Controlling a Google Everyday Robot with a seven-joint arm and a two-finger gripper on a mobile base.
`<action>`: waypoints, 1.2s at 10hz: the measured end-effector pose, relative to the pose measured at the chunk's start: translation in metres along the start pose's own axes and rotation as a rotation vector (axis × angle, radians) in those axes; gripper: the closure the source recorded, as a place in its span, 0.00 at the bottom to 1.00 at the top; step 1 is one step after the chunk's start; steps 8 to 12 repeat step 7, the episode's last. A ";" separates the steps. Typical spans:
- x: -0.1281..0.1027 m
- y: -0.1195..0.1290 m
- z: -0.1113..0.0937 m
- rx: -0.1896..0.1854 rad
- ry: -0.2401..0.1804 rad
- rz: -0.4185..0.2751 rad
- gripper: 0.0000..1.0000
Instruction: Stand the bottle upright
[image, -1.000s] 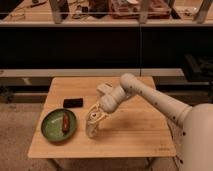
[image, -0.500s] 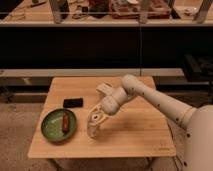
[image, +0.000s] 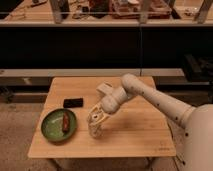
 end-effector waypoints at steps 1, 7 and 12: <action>0.000 -0.001 0.000 -0.002 0.000 0.019 0.22; 0.004 -0.001 0.000 -0.018 -0.011 0.037 0.20; 0.004 -0.001 0.000 -0.018 -0.011 0.037 0.20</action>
